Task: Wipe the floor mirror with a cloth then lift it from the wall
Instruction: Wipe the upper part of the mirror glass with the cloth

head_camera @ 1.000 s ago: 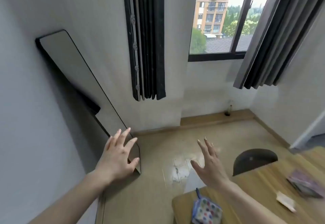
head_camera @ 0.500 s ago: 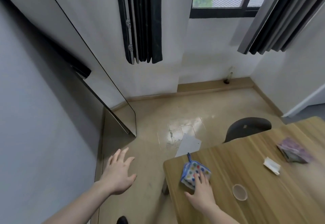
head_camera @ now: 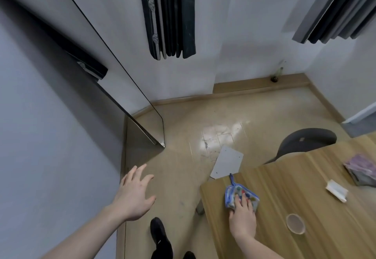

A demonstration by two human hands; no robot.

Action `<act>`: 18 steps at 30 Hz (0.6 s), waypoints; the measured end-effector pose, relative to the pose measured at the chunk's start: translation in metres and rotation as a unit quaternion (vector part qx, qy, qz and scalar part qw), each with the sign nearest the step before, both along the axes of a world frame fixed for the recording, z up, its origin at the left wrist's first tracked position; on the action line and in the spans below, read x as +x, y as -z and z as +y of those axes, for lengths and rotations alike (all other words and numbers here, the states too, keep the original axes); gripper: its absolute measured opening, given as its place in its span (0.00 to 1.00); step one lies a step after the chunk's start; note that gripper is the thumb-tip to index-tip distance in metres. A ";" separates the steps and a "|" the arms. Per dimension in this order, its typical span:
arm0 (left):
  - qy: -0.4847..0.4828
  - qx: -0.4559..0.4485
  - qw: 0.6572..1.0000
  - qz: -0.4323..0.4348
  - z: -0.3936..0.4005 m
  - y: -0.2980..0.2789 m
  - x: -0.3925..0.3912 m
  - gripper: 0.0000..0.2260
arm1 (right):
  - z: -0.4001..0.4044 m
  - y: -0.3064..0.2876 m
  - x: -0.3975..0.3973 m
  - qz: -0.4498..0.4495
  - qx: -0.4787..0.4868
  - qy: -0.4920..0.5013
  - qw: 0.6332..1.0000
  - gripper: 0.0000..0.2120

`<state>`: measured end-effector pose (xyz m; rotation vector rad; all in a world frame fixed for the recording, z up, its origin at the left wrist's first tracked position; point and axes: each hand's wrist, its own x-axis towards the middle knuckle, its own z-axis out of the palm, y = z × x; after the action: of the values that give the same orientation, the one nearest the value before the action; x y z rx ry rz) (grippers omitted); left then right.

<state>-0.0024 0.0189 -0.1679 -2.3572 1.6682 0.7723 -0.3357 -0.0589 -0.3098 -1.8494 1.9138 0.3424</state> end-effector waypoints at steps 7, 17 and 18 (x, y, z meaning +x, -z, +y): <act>-0.020 -0.033 0.999 0.029 -0.042 -0.011 0.050 0.30 | -0.030 -0.041 0.075 -0.232 0.011 0.226 0.946 0.16; -0.118 -0.206 0.971 0.032 -0.120 -0.117 0.205 0.29 | -0.142 -0.191 0.278 -0.520 0.019 0.163 0.838 0.11; -0.129 -0.226 0.965 0.032 -0.126 -0.129 0.217 0.29 | -0.151 -0.208 0.294 -0.544 0.021 0.153 0.825 0.12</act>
<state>0.2146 -0.1067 -0.0393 -2.9350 1.7355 0.5500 -0.0418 -0.2097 -0.1022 -1.1839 1.2750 -0.6549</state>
